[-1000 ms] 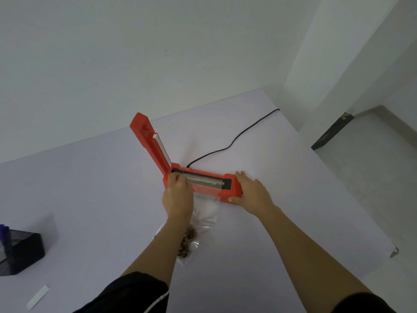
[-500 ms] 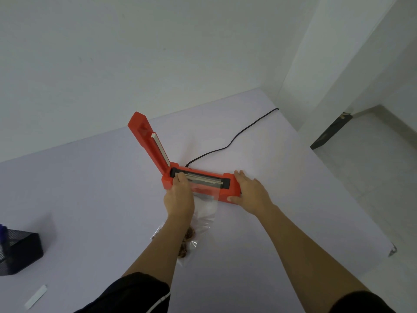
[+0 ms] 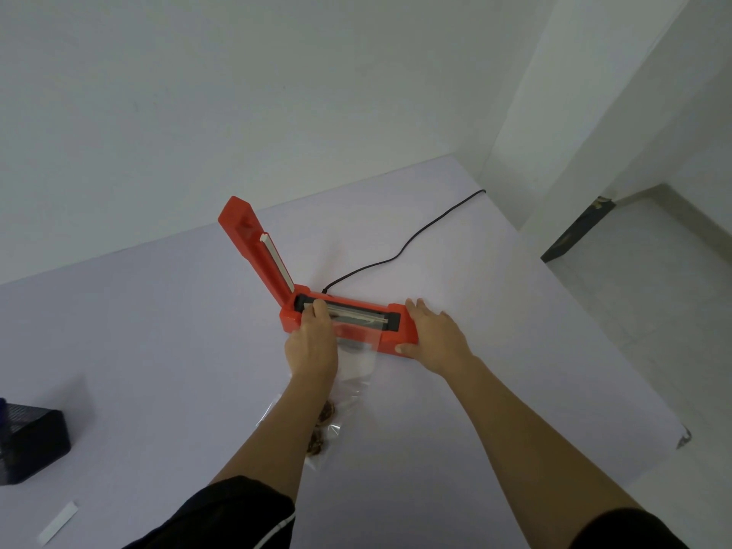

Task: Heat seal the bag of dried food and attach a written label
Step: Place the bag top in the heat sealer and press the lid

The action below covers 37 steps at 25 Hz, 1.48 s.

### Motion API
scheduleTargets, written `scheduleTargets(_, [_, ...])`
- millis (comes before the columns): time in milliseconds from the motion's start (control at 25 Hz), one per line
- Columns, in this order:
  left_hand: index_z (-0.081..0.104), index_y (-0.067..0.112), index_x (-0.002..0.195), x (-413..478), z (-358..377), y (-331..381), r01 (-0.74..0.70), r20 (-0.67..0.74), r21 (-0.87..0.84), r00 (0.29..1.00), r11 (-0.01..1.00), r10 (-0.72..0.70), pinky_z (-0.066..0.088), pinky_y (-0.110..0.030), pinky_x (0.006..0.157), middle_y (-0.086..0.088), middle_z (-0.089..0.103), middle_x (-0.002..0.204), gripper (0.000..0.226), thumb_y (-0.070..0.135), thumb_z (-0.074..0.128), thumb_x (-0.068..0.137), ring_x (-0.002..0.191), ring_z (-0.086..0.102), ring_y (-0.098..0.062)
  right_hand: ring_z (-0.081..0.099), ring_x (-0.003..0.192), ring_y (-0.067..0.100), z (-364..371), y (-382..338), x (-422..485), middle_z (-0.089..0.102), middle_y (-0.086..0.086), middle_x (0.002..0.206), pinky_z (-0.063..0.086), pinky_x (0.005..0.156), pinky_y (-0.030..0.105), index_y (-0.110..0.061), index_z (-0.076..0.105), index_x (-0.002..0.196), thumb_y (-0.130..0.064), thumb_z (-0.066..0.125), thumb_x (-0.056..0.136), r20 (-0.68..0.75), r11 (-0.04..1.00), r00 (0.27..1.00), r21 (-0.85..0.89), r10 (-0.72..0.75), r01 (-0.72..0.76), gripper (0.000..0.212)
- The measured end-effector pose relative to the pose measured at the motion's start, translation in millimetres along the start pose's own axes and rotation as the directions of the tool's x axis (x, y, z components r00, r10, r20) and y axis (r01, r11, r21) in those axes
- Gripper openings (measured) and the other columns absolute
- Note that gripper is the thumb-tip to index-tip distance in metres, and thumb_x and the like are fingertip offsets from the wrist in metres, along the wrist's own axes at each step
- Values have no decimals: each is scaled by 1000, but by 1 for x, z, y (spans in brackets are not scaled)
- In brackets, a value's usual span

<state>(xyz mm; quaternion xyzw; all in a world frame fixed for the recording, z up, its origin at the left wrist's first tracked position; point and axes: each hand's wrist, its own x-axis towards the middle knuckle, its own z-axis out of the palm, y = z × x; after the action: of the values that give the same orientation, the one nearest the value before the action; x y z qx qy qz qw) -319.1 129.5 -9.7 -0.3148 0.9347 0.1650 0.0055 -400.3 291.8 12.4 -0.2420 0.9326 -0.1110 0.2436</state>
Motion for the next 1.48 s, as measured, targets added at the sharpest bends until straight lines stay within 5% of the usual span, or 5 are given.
scheduleTargets(400, [56, 9, 115, -27, 23, -7, -174, -327, 62, 927, 983, 185, 53, -43, 76, -16, 55, 126, 32, 19, 55, 85, 105, 58, -34, 29, 140, 26, 0, 1, -2, 18, 11, 156, 14, 117, 40, -14, 13, 147, -42, 64, 83, -23, 1000, 1000, 3, -8, 9, 87])
scheduleTargets(640, [35, 2, 138, -58, 60, 12, -321, -117, 210, 929, 923, 350, 28, -47, 103, -20, 45, 141, 86, 64, 41, 78, 130, 44, -33, 30, 139, 29, -2, -1, -3, 19, 10, 156, 16, 117, 41, -14, 13, 147, -42, 64, 83, -13, 1000, 1000, 4, -15, 15, 86])
scheduleTargets(800, [30, -2, 136, -48, 64, 15, -306, -183, 242, 917, 921, 353, 34, -49, 104, -20, 43, 142, 64, 26, 51, 83, 130, 44, -32, 34, 136, 30, -3, -1, -4, 22, 8, 155, 22, 115, 42, -15, 14, 147, -42, 63, 84, -9, 1000, 1000, -17, -13, 13, 85])
scheduleTargets(1080, [70, 5, 107, -34, 60, 17, -428, -251, 285, 830, 858, 498, 52, -48, 86, -12, 72, 107, 40, 6, 43, 77, 102, 67, -28, 32, 138, 27, 0, 0, -2, 18, 9, 157, 16, 117, 40, -15, 12, 147, -42, 63, 84, 0, 1000, 1000, 6, -16, 16, 86])
scheduleTargets(1480, [63, 6, 76, -25, 37, 19, -408, -351, -22, 858, 913, 376, 43, -22, 33, -7, 66, 65, 30, -8, 81, 58, 41, 60, -21, 29, 140, 26, 2, 3, -1, 15, 8, 158, 13, 118, 40, -17, 11, 148, -43, 63, 83, -13, 1000, 1000, 21, -12, 13, 87])
